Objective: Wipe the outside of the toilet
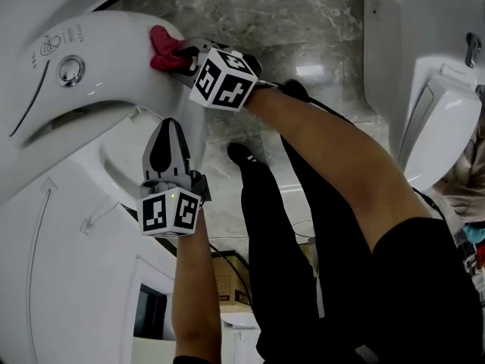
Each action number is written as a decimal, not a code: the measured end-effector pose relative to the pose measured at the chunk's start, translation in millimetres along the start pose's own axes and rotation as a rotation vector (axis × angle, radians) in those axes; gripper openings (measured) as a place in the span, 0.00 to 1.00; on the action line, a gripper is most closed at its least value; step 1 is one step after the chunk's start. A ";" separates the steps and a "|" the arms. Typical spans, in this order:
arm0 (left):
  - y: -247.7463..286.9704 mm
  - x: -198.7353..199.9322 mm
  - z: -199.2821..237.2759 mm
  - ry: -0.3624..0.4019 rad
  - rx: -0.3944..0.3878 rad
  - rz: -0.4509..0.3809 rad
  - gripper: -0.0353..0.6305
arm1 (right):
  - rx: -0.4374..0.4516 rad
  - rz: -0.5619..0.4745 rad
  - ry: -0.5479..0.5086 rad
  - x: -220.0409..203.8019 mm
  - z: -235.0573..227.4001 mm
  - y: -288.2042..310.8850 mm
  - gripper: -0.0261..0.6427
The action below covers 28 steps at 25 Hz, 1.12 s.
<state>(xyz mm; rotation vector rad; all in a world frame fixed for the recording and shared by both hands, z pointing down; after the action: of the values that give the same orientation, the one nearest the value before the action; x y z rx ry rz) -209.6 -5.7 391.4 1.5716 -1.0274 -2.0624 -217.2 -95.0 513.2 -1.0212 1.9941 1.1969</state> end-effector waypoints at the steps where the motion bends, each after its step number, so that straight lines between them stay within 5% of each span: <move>1: -2.6 -4.9 3.8 -0.005 0.002 0.005 0.09 | 0.009 0.011 0.005 -9.0 11.6 1.1 0.24; 16: -61.5 -71.4 43.1 0.128 -0.091 0.061 0.09 | 0.001 0.040 0.194 -116.6 170.7 24.6 0.24; 28: -105.8 -107.6 63.3 0.168 -0.135 0.038 0.09 | 0.100 0.105 0.261 -181.9 298.3 62.9 0.24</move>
<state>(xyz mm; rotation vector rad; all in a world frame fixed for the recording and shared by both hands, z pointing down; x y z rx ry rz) -218.4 157.7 395.8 1.6117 -0.8339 -1.8952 -144.4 249.3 559.9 -1.0789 2.3104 1.0482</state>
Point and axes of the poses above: the fingertips, and each gripper's own axes: y forward along the fingers, z to its left, x out of its top, the point moved 3 cm from there along -y, backward along the fingers, and after that the axes turned 10 degrees about x, right-handed, at the moved point
